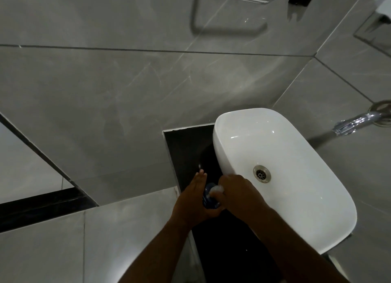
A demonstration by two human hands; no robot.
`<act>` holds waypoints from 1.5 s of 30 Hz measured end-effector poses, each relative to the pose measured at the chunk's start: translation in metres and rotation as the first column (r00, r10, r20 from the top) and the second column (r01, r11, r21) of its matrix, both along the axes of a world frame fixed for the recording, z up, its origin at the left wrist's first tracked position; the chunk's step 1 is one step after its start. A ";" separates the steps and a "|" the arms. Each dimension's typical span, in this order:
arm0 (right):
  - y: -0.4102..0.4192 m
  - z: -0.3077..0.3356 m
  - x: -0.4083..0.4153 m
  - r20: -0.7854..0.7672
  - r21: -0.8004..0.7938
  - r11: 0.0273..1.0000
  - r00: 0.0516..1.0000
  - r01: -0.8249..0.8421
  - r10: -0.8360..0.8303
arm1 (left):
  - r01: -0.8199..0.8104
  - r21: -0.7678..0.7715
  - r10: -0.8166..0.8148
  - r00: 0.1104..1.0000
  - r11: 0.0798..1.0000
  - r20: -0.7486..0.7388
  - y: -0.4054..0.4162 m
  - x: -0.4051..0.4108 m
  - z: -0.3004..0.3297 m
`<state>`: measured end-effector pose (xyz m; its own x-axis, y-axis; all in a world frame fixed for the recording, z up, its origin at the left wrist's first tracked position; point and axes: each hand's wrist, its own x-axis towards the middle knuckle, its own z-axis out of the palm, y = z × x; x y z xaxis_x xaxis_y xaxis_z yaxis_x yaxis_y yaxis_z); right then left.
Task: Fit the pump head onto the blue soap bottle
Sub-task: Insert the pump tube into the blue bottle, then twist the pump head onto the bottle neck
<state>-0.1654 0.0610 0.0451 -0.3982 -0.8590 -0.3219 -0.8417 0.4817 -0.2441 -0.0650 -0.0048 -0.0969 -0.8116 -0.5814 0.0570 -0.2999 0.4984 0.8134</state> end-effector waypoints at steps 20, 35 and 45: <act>0.005 0.000 0.006 0.006 -0.010 0.997 0.997 0.076 -0.076 | -0.040 -0.174 0.041 0.999 0.984 0.003 0.002 0.002 -0.001; -0.003 -0.001 0.000 0.107 0.006 1.000 0.994 0.012 -0.012 | 0.005 -0.201 0.008 0.998 0.980 0.063 -0.002 0.001 0.003; -0.007 -0.003 -0.001 0.054 0.040 0.999 0.998 0.020 -0.022 | 0.029 -0.204 -0.007 0.994 0.979 0.106 -0.004 0.001 -0.001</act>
